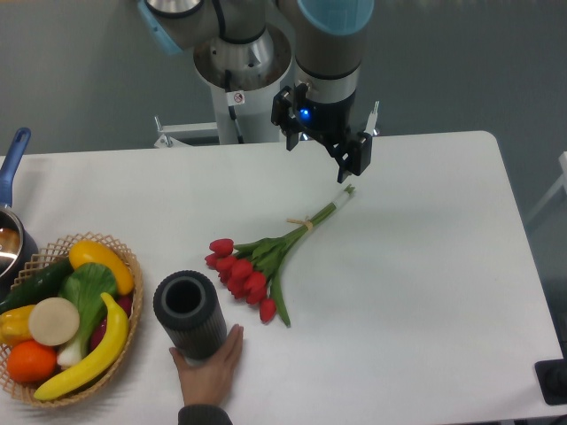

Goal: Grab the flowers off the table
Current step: 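Lower the open gripper toward the tulip stems near the twine tie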

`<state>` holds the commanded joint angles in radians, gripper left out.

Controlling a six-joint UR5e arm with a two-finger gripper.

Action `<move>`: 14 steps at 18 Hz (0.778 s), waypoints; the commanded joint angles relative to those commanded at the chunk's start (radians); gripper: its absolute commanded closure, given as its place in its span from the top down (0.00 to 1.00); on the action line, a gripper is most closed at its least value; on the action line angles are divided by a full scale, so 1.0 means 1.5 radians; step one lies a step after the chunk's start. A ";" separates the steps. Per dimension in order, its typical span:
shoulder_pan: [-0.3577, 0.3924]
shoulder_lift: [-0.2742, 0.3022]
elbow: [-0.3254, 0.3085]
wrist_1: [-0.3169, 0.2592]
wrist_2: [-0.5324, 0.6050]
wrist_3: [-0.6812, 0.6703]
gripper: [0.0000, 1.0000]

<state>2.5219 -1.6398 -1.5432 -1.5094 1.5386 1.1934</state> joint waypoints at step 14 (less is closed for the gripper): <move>0.003 0.031 -0.169 0.217 -0.045 -0.062 1.00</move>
<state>2.5265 -1.5939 -1.7974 -1.1834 1.4711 1.1000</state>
